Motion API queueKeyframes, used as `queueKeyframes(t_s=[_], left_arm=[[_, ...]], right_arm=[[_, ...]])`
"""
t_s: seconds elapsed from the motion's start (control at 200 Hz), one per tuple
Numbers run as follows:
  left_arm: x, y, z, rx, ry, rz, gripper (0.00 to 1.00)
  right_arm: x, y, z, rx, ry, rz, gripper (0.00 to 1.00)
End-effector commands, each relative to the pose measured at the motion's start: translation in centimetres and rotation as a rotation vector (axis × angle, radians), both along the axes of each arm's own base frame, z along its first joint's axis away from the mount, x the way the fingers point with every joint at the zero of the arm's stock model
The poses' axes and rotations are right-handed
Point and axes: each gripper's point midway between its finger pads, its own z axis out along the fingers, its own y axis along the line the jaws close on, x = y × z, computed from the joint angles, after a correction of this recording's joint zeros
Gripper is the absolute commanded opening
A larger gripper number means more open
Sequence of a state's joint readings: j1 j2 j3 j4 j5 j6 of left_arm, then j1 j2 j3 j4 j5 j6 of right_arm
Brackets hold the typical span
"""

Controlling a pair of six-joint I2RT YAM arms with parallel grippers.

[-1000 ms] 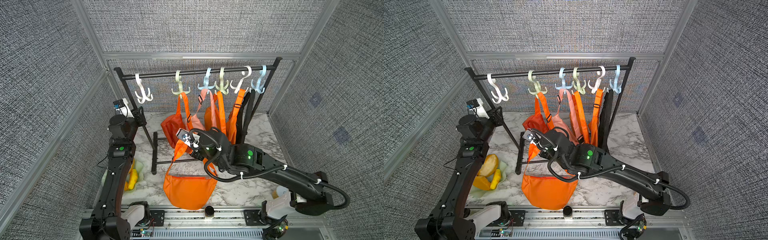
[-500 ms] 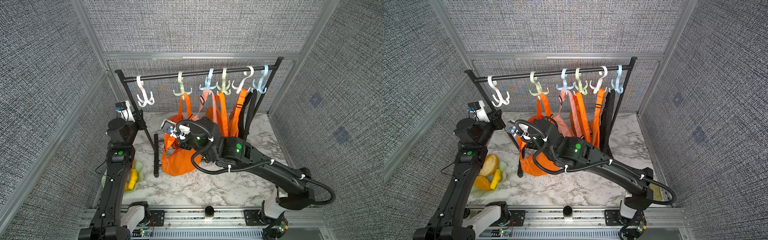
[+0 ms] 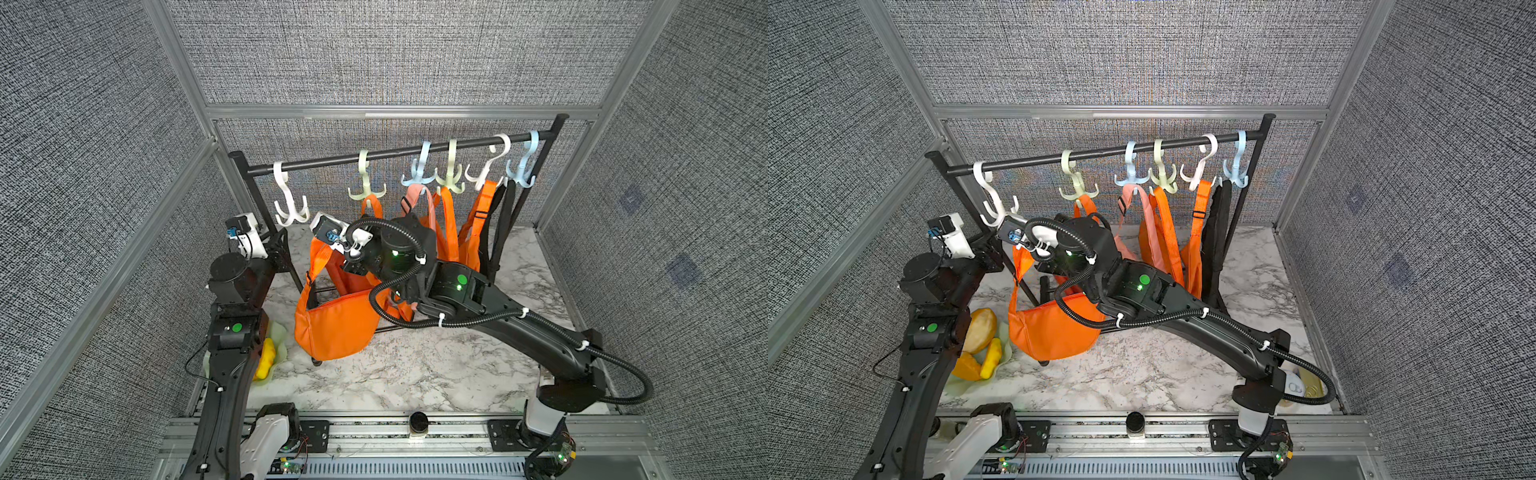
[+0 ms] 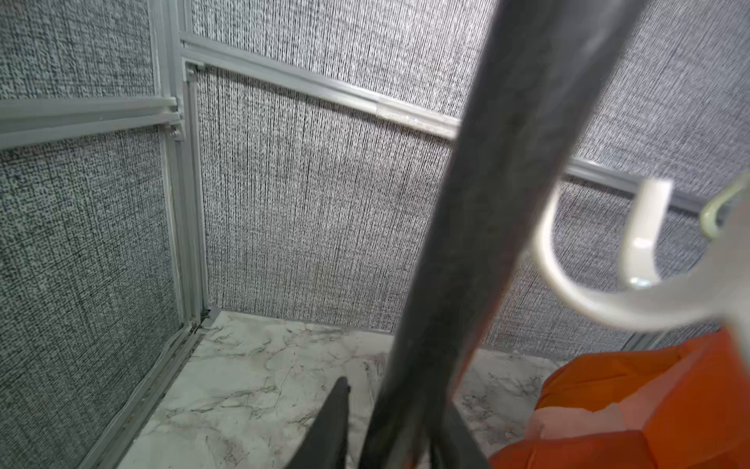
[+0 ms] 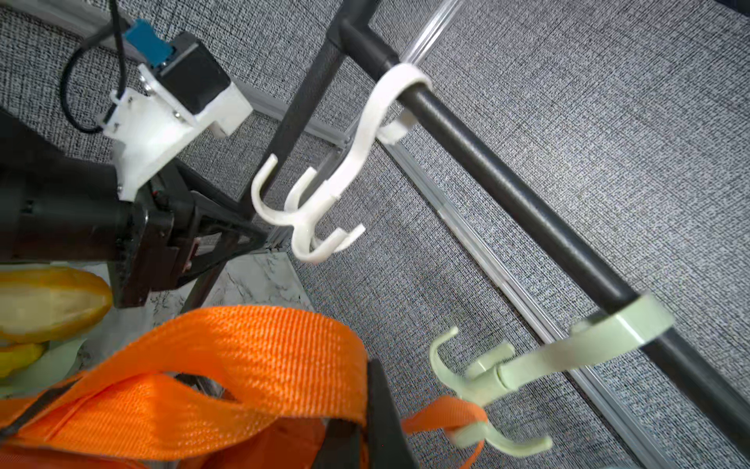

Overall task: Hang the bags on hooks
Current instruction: Adjust the clothesline at the center of the board, then hang the bag on the hook.

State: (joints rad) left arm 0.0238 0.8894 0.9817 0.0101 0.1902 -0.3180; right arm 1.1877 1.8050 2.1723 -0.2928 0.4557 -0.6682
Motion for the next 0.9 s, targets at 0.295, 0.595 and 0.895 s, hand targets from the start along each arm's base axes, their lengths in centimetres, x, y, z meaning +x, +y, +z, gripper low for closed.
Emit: queueKeyframes(t_s=[0.295,0.595,0.895], left_arm=[[-5.4,0.9,3.6,-0.017,-0.047,0.059,0.86],[-12.4,-5.3,7.1,0.102,-0.202,-0.301,0.84],[-9.7,-4.9,4.3,0.170,-0.109,-0.279,0.84]], right_arm=[[1.3,2.1,3.7,0.133,-0.103,0.046,0.00],[2.4,2.9,3.9,0.151,-0.112,0.055,0.00],[2.1,3.2,4.4,0.178,-0.106,0.093,0.00]])
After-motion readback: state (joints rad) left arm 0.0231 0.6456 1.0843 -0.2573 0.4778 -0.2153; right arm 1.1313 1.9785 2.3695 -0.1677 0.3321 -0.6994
